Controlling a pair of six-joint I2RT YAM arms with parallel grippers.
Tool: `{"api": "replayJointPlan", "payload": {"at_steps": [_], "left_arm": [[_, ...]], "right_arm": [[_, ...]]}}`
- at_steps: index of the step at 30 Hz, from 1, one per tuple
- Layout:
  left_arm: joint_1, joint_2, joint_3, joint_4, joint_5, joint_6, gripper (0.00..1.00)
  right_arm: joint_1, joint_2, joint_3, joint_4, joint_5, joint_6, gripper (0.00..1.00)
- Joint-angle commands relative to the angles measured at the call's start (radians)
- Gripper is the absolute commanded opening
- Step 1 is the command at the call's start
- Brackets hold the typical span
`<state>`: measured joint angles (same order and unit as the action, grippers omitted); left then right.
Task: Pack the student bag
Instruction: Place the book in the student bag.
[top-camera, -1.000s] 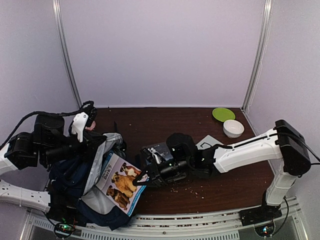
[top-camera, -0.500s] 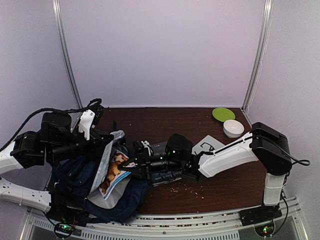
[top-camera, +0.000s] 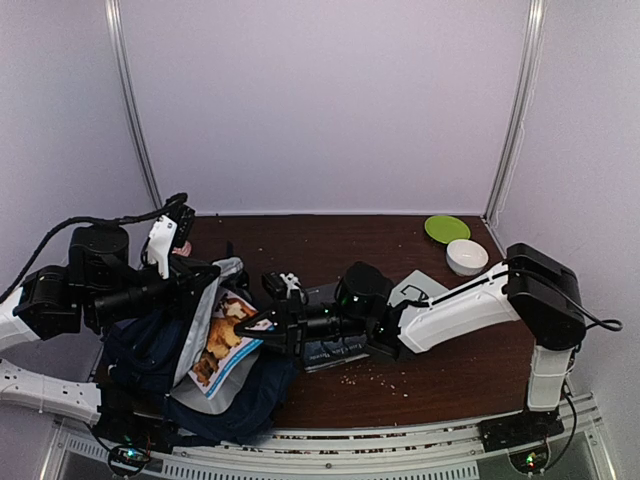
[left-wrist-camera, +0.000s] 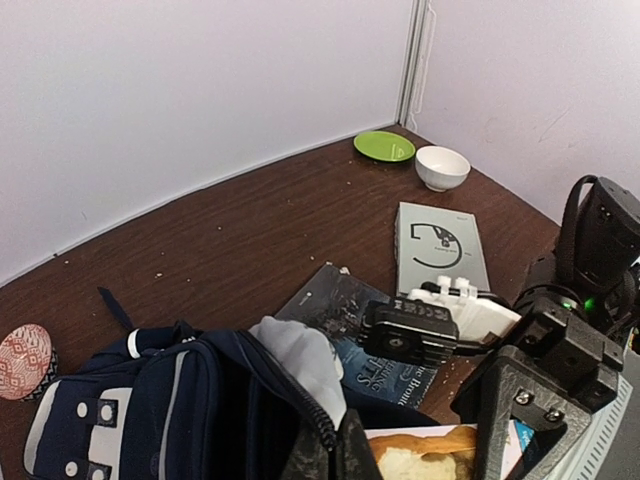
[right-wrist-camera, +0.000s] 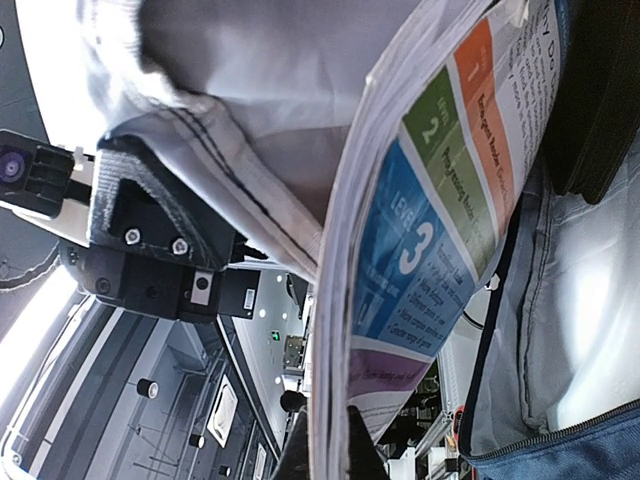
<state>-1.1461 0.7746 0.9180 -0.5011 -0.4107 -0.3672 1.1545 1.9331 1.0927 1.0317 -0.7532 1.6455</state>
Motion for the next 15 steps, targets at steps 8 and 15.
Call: {"api": "replayJointPlan", "payload": {"at_steps": [8,15], "left_arm": [[-0.007,-0.048,0.047,0.255,0.087,-0.047,0.00],[-0.009,-0.056,0.042,0.300,0.114,-0.053,0.00]], "right_arm": [[0.005,0.118,0.188,-0.035,0.001,-0.029,0.00],[-0.001,0.196,0.242,-0.166,0.080,-0.033,0.00]]}}
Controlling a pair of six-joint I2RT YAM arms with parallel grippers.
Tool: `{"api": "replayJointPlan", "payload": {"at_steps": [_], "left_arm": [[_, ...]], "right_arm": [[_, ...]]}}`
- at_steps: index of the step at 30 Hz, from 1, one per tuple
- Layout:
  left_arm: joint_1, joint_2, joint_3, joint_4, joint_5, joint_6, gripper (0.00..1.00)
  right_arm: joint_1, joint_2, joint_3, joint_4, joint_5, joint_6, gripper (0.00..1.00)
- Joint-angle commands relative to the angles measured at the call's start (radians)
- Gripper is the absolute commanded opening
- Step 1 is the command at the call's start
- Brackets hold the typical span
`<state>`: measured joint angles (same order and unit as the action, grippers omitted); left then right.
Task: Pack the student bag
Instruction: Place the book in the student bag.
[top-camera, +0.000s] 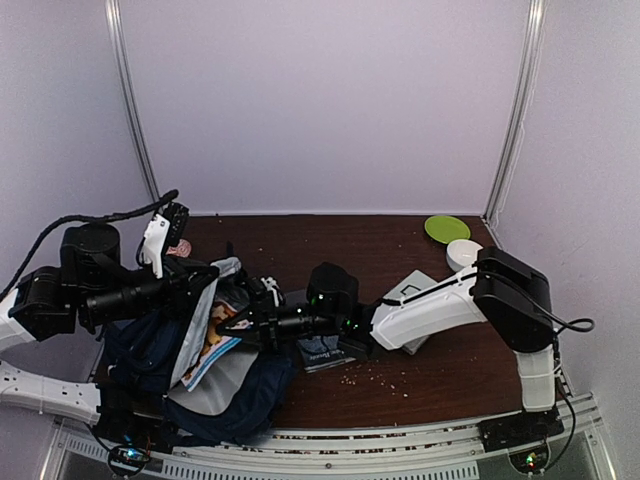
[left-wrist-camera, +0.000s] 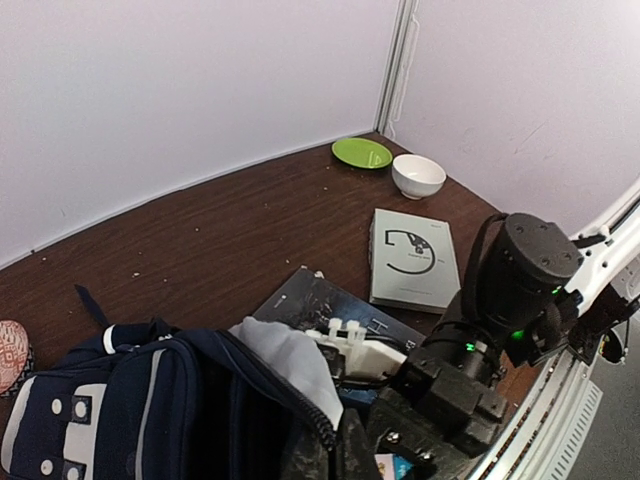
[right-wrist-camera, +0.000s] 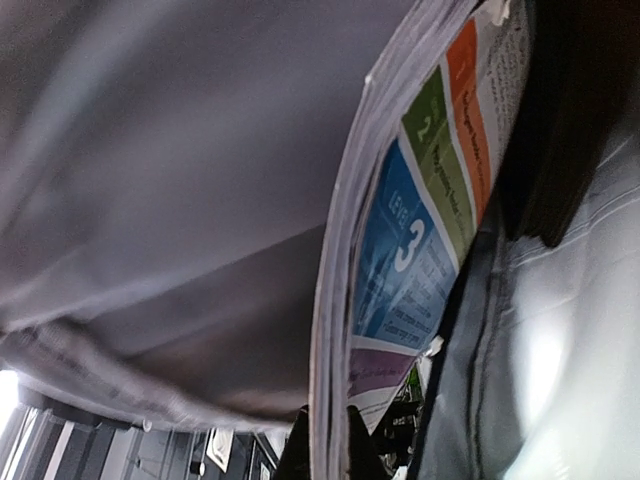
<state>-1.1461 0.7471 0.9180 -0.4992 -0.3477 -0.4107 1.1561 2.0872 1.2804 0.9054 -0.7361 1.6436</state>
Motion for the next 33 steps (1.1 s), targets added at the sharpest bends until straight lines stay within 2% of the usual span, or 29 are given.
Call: {"api": "replayJointPlan", "payload": {"at_steps": [1,11,21,26,27,31,33], "left_arm": [[-0.010,-0.028,0.042,0.305,0.054,-0.009,0.00],[-0.012,-0.024,0.050,0.349,0.101,-0.012,0.00],[-0.030,-0.022,0.039,0.381,0.131,-0.037,0.00],[-0.035,-0.025,0.024,0.389,0.134,-0.050,0.00],[-0.034,-0.025,0.017,0.392,0.132,-0.053,0.00],[-0.035,-0.027,-0.008,0.389,0.086,-0.053,0.00],[-0.035,-0.030,-0.020,0.383,0.055,-0.047,0.00]], "right_arm": [[-0.004,0.054,0.064,-0.053,0.076,-0.030,0.00],[-0.011,0.163,0.253,-0.274,0.149,-0.104,0.00],[-0.018,0.189,0.374,-0.622,0.318,-0.349,0.00],[-0.030,0.254,0.437,-0.677,0.310,-0.354,0.00],[-0.030,0.261,0.448,-0.682,0.303,-0.354,0.02],[-0.030,0.213,0.403,-0.638,0.275,-0.350,0.31],[-0.031,0.162,0.344,-0.624,0.283,-0.356,0.43]]}}
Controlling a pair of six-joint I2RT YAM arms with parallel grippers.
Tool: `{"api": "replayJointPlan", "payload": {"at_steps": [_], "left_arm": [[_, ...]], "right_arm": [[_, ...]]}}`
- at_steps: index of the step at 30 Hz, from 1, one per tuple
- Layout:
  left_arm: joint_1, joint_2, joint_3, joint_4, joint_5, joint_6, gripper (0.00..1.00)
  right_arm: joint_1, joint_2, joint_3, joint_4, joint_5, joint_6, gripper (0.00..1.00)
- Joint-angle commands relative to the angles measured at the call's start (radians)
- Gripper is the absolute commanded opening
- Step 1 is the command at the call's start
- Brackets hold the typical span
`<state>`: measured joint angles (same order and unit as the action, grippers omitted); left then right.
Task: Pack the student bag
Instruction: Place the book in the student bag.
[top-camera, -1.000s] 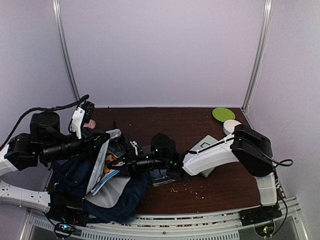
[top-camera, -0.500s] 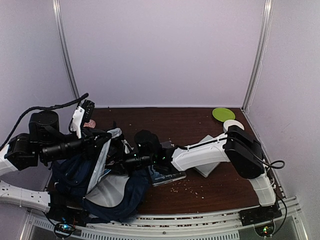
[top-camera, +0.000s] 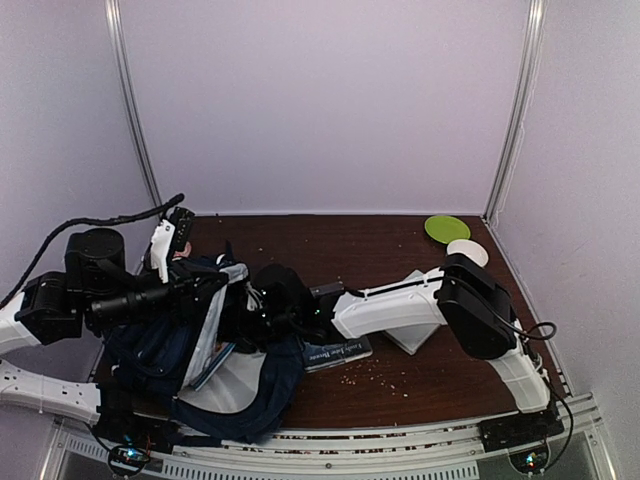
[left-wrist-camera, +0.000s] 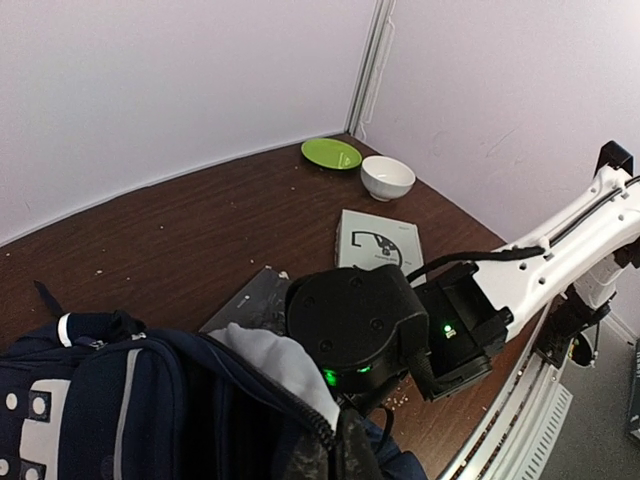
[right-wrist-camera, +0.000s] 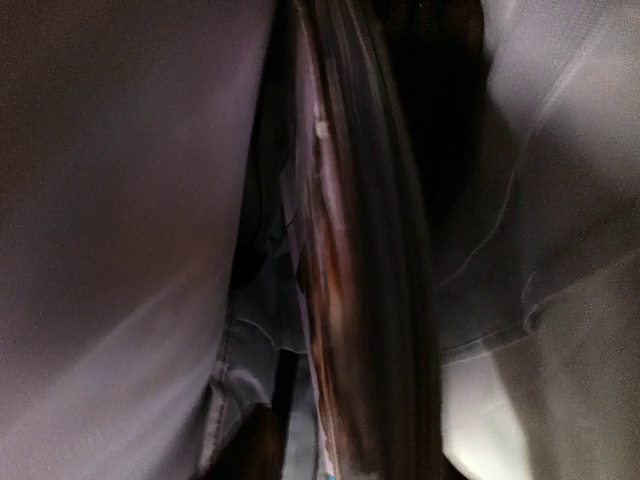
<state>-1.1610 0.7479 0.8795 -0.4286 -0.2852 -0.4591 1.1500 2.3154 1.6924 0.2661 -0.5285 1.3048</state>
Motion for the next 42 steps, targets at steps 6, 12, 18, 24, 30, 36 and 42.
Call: {"api": "replayJointPlan", "payload": {"at_steps": [6,12,18,24,30,36,42], "left_arm": [[-0.020,-0.021,-0.007,0.320,-0.089,0.004,0.00],[-0.020,0.005,-0.001,0.303,-0.133,0.011,0.00],[-0.020,0.022,-0.006,0.312,-0.154,0.010,0.00],[-0.020,0.029,-0.016,0.350,-0.172,0.006,0.00],[-0.020,0.075,0.010,0.392,-0.212,0.030,0.00],[-0.020,0.113,-0.003,0.426,-0.212,0.030,0.00],[-0.020,0.141,-0.071,0.527,-0.221,0.009,0.00]], "right_arm": [[-0.038,-0.205,-0.240,0.031,0.094,-0.029,0.62],[-0.045,-0.317,-0.332,-0.039,0.139,-0.085,0.72],[-0.047,-0.374,-0.289,-0.282,0.243,-0.243,0.73],[-0.047,-0.454,-0.317,-0.364,0.317,-0.311,0.71],[-0.046,-0.543,-0.373,-0.421,0.420,-0.362,0.71],[-0.038,-0.641,-0.418,-0.459,0.489,-0.389,0.70],[0.004,-0.627,-0.420,-0.421,0.399,-0.350,0.66]]}}
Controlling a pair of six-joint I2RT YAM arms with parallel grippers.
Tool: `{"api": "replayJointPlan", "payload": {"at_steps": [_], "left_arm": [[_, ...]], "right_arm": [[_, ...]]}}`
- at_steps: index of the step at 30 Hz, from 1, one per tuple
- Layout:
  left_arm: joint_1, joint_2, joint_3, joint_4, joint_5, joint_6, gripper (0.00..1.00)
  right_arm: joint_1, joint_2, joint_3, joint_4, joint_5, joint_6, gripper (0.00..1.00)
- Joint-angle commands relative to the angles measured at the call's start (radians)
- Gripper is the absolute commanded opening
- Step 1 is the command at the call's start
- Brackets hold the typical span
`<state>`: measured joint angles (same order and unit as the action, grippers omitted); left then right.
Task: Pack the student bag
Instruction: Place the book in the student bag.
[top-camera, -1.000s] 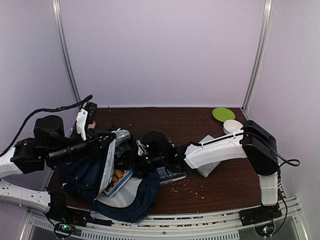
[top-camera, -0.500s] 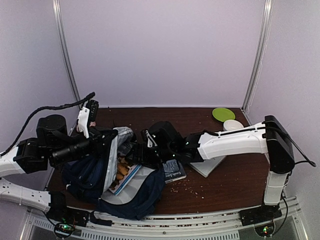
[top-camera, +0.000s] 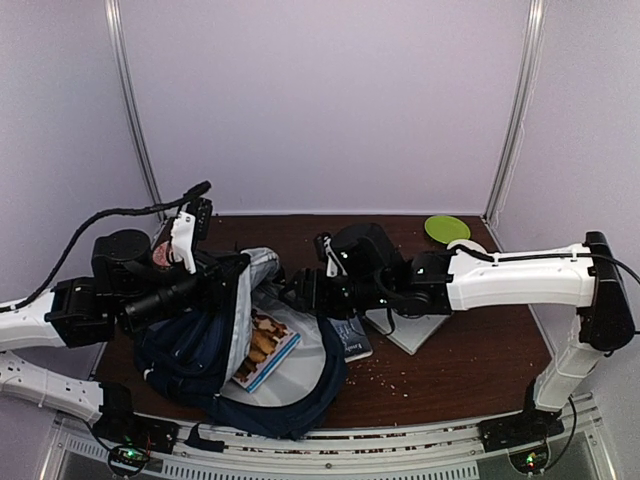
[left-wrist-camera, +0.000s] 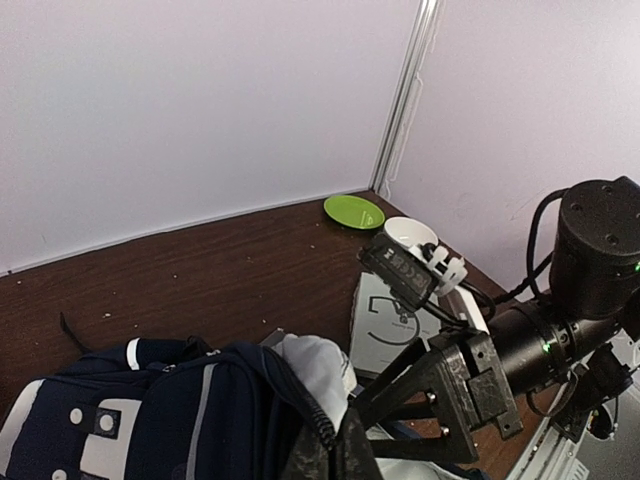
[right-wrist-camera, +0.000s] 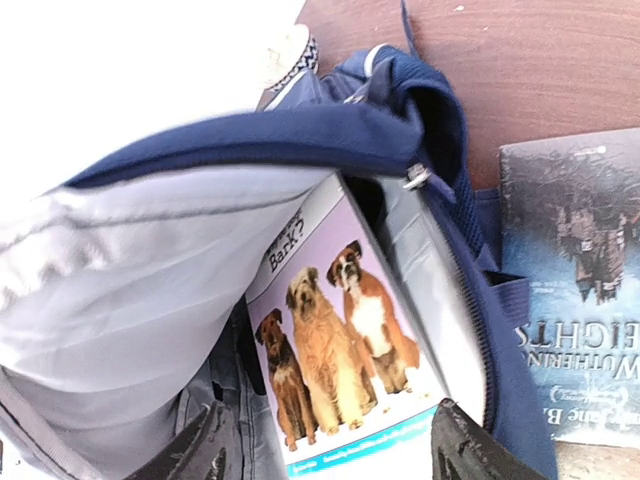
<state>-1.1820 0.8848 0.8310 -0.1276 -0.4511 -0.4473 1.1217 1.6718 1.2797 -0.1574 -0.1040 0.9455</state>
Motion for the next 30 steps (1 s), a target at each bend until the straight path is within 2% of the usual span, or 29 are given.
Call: {"api": "replayJointPlan", "payload": {"at_steps": [1,7,11,17,21,24,30], "left_arm": [[0.001,0.009,-0.030,0.240,-0.052,-0.006,0.00],[0.001,0.049,-0.066,0.338,-0.001,-0.023,0.00],[0.001,0.066,-0.078,0.386,0.016,-0.034,0.00],[0.001,0.068,-0.087,0.431,0.022,-0.033,0.00],[-0.001,0.053,-0.098,0.432,-0.002,-0.038,0.00],[-0.005,0.037,-0.107,0.415,-0.038,-0.042,0.00],[-0.010,0.021,-0.122,0.402,-0.050,-0.049,0.00]], "right_arm": [[0.040,0.027,-0.006,0.009,-0.043,0.017,0.65],[0.050,0.069,-0.073,0.056,-0.077,0.081,0.63],[0.050,0.092,-0.092,0.001,-0.053,0.081,0.62],[0.021,0.147,-0.161,0.065,-0.106,0.137,0.54],[0.015,0.210,-0.094,0.088,-0.146,0.151,0.47],[0.014,0.268,-0.022,0.083,-0.178,0.149,0.38],[0.008,0.336,0.073,0.117,-0.224,0.157,0.14]]}}
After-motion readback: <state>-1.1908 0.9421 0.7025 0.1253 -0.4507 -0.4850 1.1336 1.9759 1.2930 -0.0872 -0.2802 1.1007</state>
